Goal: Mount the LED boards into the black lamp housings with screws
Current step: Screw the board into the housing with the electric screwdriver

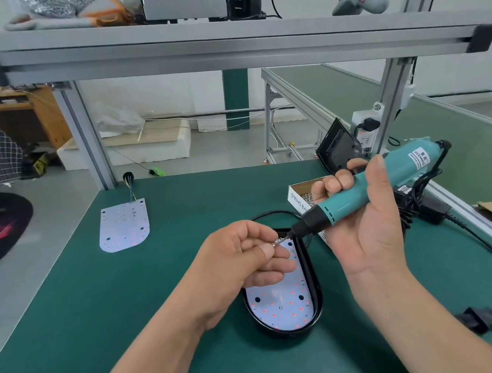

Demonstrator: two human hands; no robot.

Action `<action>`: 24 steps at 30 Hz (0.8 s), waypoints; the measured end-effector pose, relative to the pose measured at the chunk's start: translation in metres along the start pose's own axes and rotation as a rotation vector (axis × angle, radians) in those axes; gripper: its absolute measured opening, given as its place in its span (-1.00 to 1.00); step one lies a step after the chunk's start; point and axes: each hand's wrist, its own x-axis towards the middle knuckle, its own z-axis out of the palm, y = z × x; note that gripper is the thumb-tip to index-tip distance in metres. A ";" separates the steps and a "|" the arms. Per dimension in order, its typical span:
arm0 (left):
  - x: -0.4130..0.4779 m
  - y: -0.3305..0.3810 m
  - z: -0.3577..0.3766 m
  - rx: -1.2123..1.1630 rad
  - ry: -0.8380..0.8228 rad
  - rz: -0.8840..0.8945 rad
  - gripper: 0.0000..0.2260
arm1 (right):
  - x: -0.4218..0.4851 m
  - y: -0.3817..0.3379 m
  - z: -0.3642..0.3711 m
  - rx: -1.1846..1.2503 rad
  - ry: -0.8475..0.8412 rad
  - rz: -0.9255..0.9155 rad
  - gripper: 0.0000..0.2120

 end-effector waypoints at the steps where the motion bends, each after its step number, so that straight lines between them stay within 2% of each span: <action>1: 0.000 0.000 0.000 0.003 -0.002 -0.001 -0.91 | 0.000 0.000 0.000 0.000 0.002 0.001 -0.75; 14: 0.001 -0.003 0.001 0.082 0.034 0.011 -0.90 | -0.002 0.000 0.002 -0.083 -0.046 0.013 -0.81; 19: 0.002 -0.003 0.002 0.175 0.087 0.037 -0.89 | -0.003 0.004 0.002 -0.120 -0.078 -0.006 -0.75; 24: 0.001 -0.002 0.003 0.200 0.106 0.041 -0.89 | -0.001 0.007 -0.001 -0.076 -0.040 0.007 -0.71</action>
